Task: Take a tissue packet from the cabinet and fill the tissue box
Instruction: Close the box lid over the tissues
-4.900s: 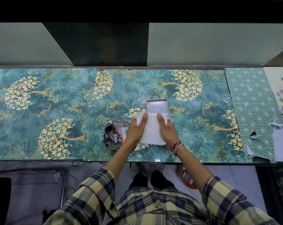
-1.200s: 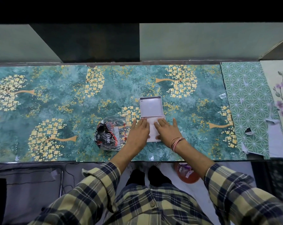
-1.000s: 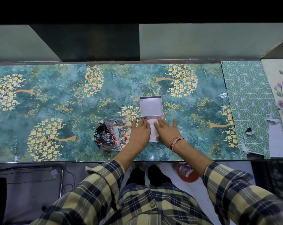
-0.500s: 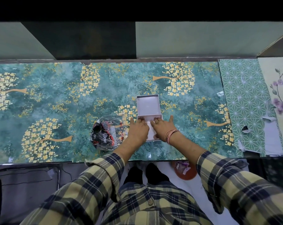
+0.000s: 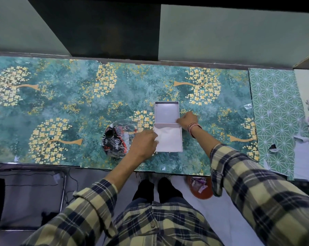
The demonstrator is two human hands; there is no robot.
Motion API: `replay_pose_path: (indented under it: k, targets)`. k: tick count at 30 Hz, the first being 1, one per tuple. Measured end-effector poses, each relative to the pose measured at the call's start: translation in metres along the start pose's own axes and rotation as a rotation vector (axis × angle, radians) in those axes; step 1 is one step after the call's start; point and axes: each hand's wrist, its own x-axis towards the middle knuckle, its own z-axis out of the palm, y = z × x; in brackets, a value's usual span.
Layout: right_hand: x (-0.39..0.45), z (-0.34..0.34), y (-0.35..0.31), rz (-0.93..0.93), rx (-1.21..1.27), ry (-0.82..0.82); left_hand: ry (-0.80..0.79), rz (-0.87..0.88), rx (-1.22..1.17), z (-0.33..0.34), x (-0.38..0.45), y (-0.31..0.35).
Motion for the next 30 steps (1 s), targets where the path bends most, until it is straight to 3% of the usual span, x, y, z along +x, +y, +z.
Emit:
replay_pose_path:
  k: [4, 9, 14, 18, 20, 24, 27, 30]
  targets:
    - [0.009, 0.001, -0.001, -0.034, -0.037, 0.065, 0.067, -0.135, -0.235, -0.012, -0.007, -0.001]
    - [-0.004, -0.024, -0.012, -0.199, -0.04, 0.278, 0.175, -0.204, -0.488, -0.028, -0.004, 0.0]
    - [-0.044, -0.036, -0.034, -0.543, 0.038, 0.494, 0.198, -0.392, -1.025, -0.048, 0.02, 0.024]
    - [-0.099, -0.013, -0.035, -0.814, -0.07, 0.604, 0.106, -0.455, -1.45, -0.063, 0.039, 0.035]
    - [-0.118, 0.001, -0.029, -0.883, -0.111, 0.633, 0.121, -0.491, -1.536, -0.064, 0.043, 0.037]
    - [-0.134, 0.016, -0.018, -1.072, -0.152, 0.589, 0.213, -0.559, -1.482, -0.059, 0.044, 0.035]
    - [-0.135, 0.013, -0.01, -1.013, -0.05, 0.487, 0.226, -0.546, -1.475, -0.058, 0.039, 0.028]
    - [-0.123, 0.003, 0.002, -0.681, 0.131, 0.498, 0.161, -0.484, -1.526, -0.06, 0.032, 0.022]
